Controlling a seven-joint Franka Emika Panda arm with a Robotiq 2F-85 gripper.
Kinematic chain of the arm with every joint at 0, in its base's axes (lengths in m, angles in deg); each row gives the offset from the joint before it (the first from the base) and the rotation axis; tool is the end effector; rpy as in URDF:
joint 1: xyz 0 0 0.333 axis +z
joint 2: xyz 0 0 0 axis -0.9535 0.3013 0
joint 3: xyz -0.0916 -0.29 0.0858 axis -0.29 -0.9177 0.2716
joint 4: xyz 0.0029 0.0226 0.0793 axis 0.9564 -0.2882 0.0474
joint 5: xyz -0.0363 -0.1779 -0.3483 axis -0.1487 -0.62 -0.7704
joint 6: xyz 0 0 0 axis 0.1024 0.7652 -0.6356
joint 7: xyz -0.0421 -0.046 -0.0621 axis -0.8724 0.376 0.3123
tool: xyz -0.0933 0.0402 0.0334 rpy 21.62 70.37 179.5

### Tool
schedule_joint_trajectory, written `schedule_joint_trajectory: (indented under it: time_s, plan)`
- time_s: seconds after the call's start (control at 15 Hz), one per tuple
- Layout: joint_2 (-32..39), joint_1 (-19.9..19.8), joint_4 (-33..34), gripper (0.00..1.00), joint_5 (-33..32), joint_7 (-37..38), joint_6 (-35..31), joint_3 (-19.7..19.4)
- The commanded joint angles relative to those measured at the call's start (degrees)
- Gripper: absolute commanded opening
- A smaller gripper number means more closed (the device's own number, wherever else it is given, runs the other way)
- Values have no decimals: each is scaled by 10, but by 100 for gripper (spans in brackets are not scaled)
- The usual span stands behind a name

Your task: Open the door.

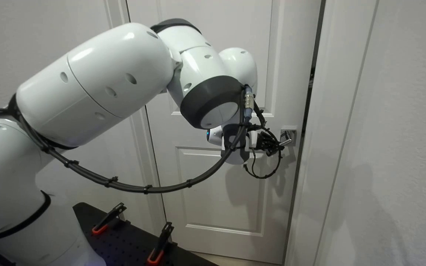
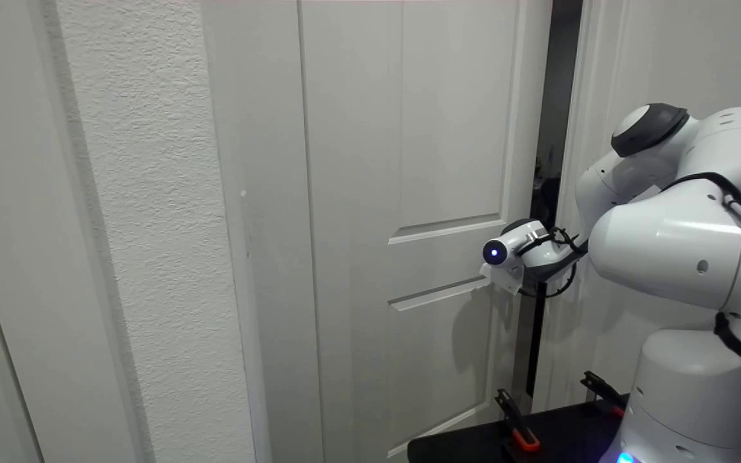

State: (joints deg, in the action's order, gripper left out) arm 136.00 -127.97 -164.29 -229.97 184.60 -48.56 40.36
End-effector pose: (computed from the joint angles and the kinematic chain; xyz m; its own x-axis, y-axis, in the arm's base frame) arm 0.6347 -0.2245 0.1015 -0.0643 -0.4420 0.8947 -0.8079 -0.5033 -0.3066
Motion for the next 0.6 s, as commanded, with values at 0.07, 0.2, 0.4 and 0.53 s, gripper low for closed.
schedule_joint_trajectory:
  time_s: [0.07,0.2,0.4,0.53]
  plan:
    - [11,27,28,6,-8,0,-4,6]
    - [16,32,36,6,-8,0,-4,6]
    - [17,42,49,49,-1,-1,-9,4]
    - [18,47,52,64,-3,-4,-10,9]
